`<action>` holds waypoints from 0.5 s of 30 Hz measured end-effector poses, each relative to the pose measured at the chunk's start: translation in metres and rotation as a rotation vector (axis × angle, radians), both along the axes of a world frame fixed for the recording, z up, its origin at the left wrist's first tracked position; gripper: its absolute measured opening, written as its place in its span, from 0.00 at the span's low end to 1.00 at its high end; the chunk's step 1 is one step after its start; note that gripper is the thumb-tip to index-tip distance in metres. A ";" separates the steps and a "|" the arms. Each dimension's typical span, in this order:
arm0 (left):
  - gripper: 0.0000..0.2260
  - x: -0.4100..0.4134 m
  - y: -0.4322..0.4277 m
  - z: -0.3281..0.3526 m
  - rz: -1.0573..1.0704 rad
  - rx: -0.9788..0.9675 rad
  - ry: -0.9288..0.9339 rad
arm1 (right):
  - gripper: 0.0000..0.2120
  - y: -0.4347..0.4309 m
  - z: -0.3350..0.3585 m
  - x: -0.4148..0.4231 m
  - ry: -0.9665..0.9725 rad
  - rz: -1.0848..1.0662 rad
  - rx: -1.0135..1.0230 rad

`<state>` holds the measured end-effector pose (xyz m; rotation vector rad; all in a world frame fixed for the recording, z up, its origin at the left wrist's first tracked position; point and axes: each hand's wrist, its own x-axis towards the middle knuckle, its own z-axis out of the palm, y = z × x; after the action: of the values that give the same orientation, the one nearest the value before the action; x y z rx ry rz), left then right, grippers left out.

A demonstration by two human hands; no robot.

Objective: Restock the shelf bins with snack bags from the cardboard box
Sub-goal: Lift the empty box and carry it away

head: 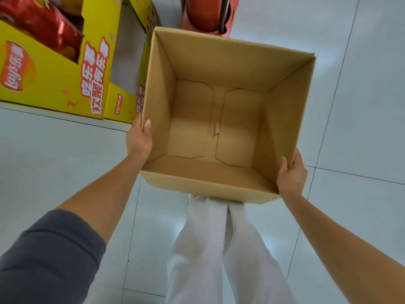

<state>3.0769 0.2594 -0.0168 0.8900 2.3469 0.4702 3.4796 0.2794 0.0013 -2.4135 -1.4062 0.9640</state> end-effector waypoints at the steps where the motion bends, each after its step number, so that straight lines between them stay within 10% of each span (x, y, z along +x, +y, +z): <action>1: 0.18 -0.001 0.001 -0.003 -0.003 0.002 0.010 | 0.18 0.001 -0.003 -0.001 -0.002 0.002 0.005; 15: 0.19 -0.018 0.017 -0.010 -0.018 0.012 0.002 | 0.21 0.005 -0.004 -0.020 -0.025 -0.002 -0.013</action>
<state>3.0586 0.2761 -0.0270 0.9170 2.3376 0.4768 3.4599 0.2841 -0.0024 -2.4436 -1.4102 0.9483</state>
